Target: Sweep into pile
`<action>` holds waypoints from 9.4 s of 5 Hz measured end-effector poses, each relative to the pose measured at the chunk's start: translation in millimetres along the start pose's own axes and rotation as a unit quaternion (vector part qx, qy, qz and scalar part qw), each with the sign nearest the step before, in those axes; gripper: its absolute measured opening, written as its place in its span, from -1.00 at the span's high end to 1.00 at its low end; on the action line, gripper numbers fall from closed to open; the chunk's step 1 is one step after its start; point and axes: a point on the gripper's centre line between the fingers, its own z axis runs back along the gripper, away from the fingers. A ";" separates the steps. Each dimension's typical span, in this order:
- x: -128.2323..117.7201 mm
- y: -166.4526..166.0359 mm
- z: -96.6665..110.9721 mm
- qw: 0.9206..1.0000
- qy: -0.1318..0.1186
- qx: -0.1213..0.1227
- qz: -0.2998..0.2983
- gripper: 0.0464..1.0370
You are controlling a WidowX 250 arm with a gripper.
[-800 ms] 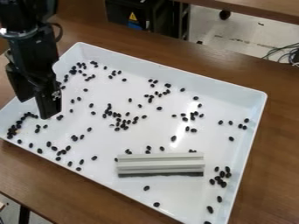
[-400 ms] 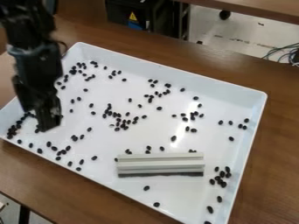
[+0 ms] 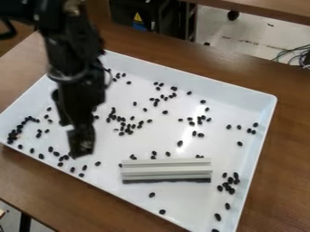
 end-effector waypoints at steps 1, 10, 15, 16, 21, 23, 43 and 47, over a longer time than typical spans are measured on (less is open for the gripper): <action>15.0 -21.4 2.7 1.000 -0.013 -0.003 -0.024 -0.92; 66.0 -43.9 -66.2 0.997 0.008 -0.021 -0.072 -0.18; -8.8 49.0 -14.8 0.980 0.005 0.007 0.201 0.37; -35.4 91.6 -20.3 0.946 0.006 0.009 0.325 0.37; -23.7 175.7 -66.4 0.931 0.059 0.046 0.357 0.37; -12.7 192.4 -78.0 0.939 0.079 0.048 0.332 0.37; -84.5 131.0 -80.9 0.967 0.075 0.085 0.229 0.37; -58.3 75.3 -89.6 0.971 0.058 0.064 0.222 0.37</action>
